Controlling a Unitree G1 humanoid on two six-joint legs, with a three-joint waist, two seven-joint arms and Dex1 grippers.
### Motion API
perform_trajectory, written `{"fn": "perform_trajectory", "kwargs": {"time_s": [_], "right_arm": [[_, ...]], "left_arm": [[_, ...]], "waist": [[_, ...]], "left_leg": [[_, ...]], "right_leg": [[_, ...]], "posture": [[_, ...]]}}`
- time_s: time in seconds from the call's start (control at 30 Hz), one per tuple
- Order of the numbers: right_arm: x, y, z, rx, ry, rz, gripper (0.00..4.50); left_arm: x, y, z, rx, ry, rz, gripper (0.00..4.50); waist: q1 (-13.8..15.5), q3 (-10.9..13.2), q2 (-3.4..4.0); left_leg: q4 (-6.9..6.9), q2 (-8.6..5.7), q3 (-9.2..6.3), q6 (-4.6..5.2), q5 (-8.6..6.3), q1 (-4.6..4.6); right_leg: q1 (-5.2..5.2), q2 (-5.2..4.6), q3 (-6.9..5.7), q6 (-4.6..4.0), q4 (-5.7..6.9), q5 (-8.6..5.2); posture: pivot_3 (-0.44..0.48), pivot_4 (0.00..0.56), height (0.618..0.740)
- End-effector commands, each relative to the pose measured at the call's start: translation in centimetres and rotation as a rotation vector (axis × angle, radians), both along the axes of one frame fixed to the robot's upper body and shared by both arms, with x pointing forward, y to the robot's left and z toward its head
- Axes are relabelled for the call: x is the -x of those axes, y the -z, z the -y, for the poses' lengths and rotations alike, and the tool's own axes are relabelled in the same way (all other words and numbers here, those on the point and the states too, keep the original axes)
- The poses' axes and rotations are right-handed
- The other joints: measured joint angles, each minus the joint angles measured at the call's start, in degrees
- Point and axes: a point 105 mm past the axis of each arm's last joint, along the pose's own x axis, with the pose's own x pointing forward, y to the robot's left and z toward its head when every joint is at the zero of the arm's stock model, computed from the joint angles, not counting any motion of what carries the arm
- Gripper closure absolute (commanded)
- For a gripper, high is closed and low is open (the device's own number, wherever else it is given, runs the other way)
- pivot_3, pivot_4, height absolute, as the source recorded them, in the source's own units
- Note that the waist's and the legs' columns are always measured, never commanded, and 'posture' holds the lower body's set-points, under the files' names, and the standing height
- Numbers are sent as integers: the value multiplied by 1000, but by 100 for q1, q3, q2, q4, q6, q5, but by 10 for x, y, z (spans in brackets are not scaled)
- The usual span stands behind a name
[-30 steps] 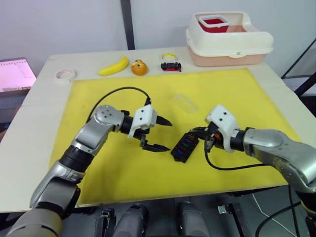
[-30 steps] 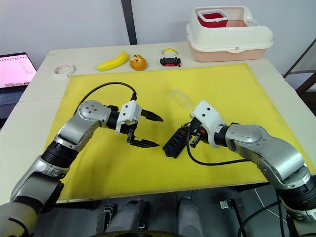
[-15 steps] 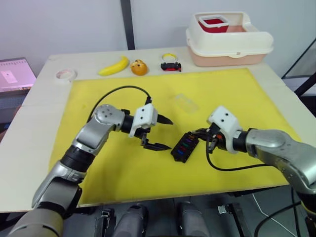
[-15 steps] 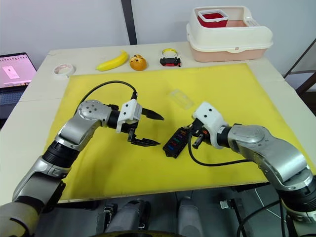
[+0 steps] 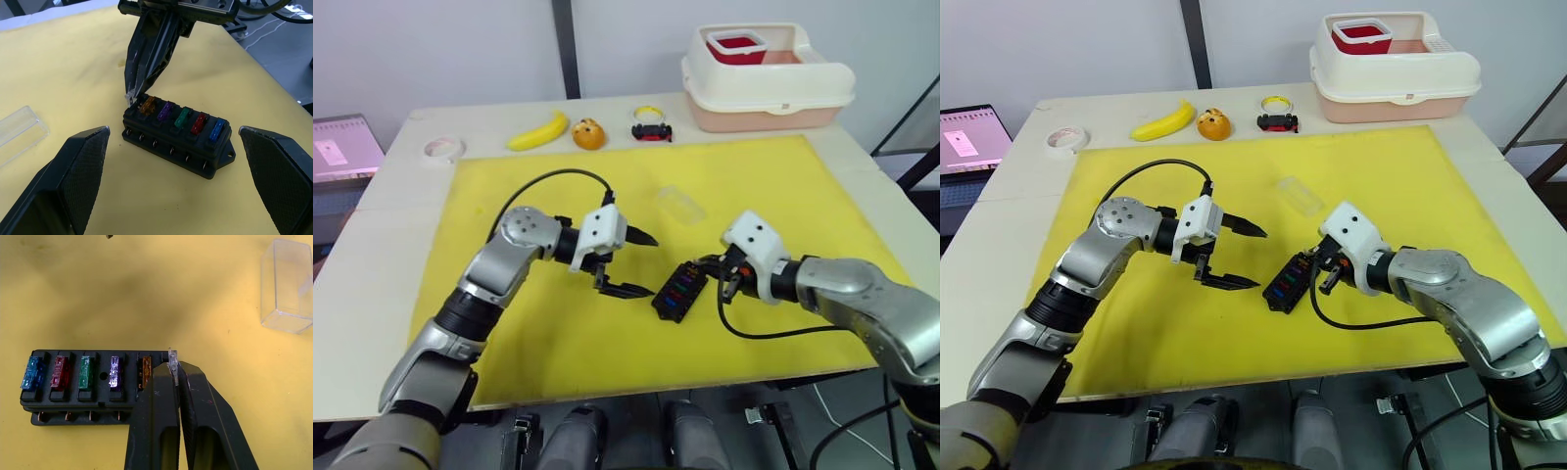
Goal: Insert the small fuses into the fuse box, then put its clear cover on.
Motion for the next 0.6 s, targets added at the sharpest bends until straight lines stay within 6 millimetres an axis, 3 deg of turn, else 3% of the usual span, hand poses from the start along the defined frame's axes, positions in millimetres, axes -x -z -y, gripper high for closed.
{"fn": "perform_trajectory", "kwargs": {"time_s": [0.03, 0.6], "right_arm": [[1, -3, -1, 13, -9, 21, 4500], [0, 2, -4, 26, -23, 6, 4500]], "left_arm": [[3, -10, 1, 21, 8, 39, 33], [1, -12, 3, 28, 5, 43, 33]], "waist": [[0, 0, 0], [-1, -1, 0]], "left_leg": [[0, 0, 0, 0, 0, 0], [2, 0, 0, -1, 0, 1]], "right_leg": [[0, 0, 0, 0, 0, 0], [0, 0, 0, 0, 2, 0]], "posture": [[0, 150, 740], [0, 150, 740]]}}
